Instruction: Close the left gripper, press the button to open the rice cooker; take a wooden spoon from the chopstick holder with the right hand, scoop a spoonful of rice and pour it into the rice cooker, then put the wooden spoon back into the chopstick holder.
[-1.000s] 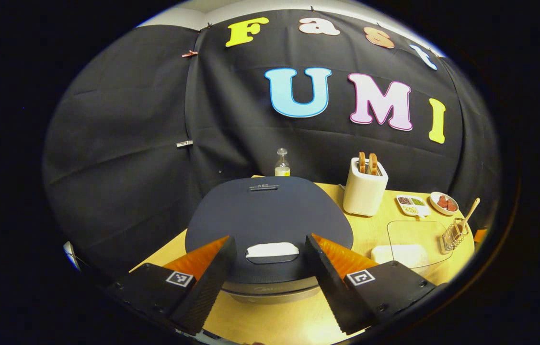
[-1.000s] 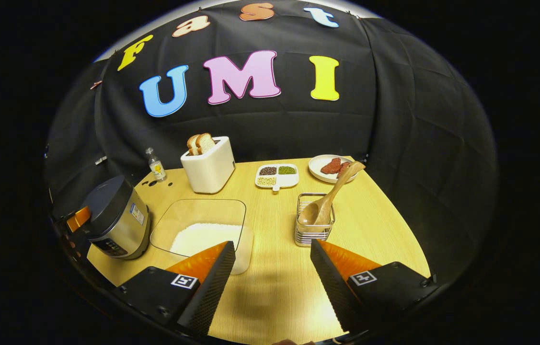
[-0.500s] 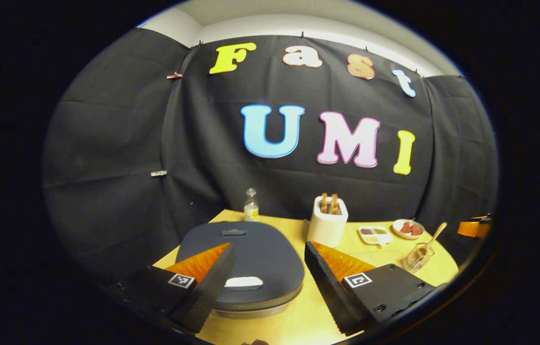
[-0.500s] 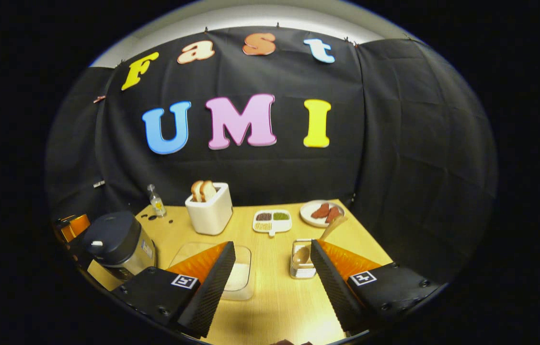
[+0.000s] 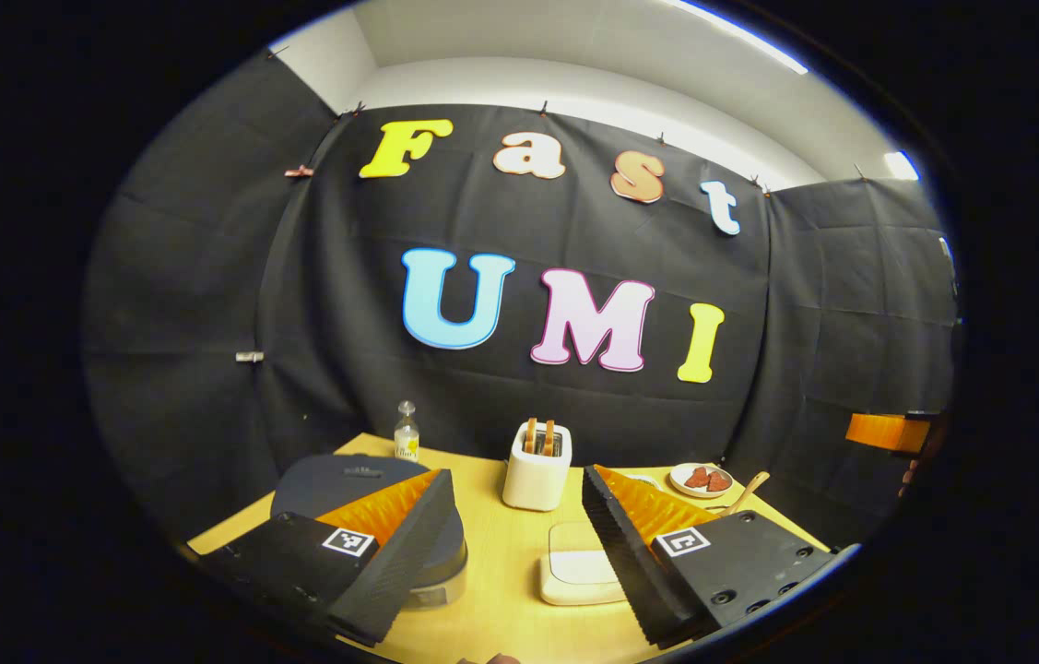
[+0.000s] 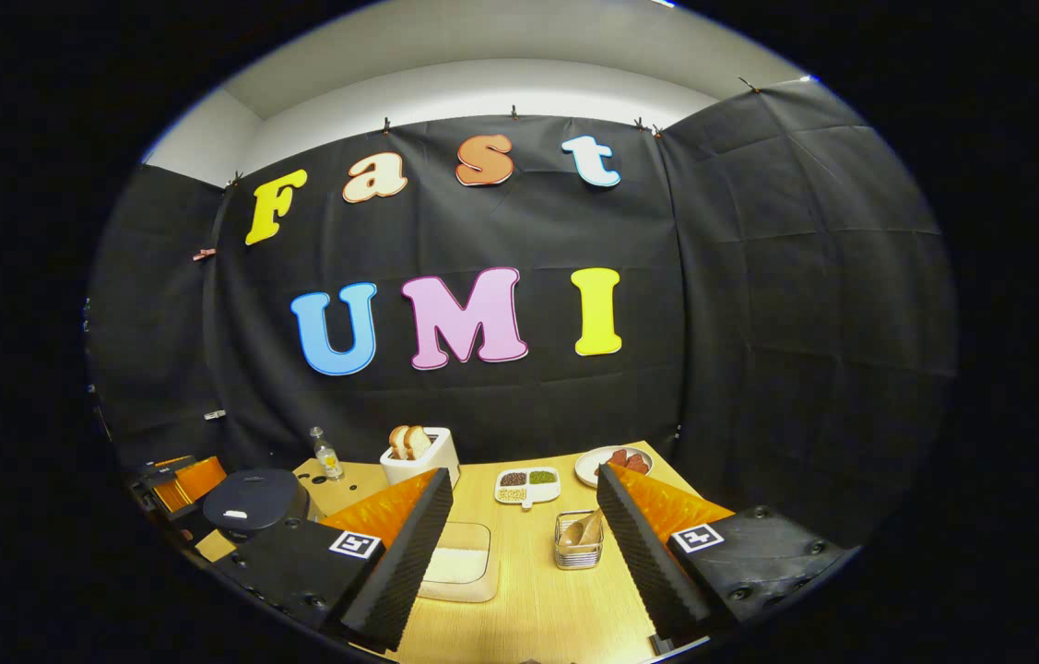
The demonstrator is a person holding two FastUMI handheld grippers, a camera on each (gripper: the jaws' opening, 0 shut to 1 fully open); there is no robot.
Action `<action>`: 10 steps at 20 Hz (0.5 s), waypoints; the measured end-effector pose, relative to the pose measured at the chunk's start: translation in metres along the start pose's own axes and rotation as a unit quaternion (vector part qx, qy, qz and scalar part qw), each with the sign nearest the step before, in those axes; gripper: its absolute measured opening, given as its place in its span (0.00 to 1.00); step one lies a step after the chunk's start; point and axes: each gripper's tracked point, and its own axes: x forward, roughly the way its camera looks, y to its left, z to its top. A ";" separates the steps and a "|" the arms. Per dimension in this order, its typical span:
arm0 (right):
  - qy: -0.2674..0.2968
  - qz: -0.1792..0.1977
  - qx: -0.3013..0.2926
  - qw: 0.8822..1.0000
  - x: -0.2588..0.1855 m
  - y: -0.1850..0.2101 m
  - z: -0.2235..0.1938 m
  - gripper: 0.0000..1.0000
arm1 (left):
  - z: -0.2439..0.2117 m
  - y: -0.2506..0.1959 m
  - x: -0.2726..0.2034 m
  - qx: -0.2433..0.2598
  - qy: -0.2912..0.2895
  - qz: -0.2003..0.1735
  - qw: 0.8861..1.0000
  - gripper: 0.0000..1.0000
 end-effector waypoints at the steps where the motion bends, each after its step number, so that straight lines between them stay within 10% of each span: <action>1: 0.000 0.002 -0.015 1.000 -0.002 -0.010 -0.005 0.98 | -0.001 -0.001 -0.005 0.000 0.002 0.012 1.000 0.95; 10: 0.005 0.045 -0.041 0.998 0.004 -0.018 -0.027 0.98 | -0.004 -0.028 -0.039 0.048 0.019 0.060 0.997 0.95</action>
